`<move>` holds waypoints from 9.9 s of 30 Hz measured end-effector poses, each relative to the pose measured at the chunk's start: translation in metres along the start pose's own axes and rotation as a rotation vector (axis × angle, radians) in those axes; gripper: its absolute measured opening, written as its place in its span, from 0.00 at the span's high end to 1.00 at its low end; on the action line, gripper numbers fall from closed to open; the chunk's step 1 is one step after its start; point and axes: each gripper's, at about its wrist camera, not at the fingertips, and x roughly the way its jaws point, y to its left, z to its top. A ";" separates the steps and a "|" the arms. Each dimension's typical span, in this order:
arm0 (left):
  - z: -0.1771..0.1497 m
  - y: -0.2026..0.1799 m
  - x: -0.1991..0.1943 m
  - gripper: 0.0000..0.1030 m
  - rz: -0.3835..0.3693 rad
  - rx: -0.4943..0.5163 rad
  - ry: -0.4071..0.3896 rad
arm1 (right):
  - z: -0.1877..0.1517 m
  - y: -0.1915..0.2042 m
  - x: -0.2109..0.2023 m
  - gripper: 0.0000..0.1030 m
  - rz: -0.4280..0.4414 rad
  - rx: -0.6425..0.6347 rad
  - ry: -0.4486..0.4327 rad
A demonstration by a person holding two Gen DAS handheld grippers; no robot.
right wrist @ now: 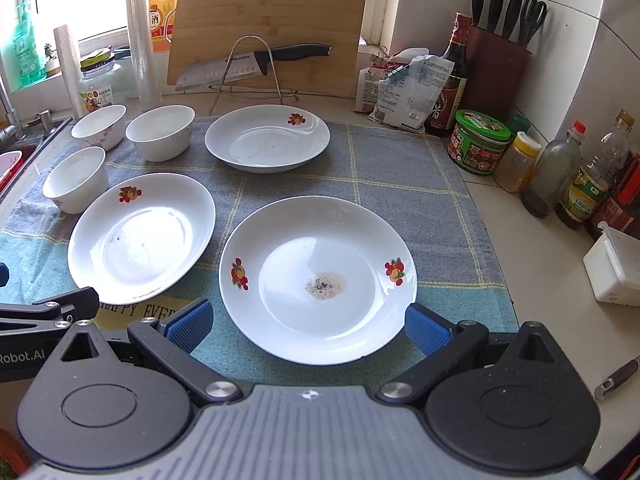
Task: Organize plates and bowls
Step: 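Move the right gripper toward the rim of the brown-stained white plate, then close the right gripper on the rim of the brown-stained plate, then lift the stained plate with the right gripper and carry it across the towel, then lower the stained plate onto the towel and open the right gripper, then grasp the rim of the large fruit-decorated white plate with the right gripper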
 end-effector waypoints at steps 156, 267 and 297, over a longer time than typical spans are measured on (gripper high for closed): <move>0.032 -0.160 0.139 0.01 -0.486 0.548 -0.192 | 0.114 -0.201 0.191 0.00 0.683 -0.232 0.117; -0.007 0.080 0.067 0.01 -0.182 0.246 -0.131 | 0.057 0.051 0.128 0.00 0.497 -0.335 0.068; -0.031 0.084 0.119 0.01 -0.297 0.318 -0.058 | 0.042 0.088 0.146 0.00 0.477 -0.410 0.171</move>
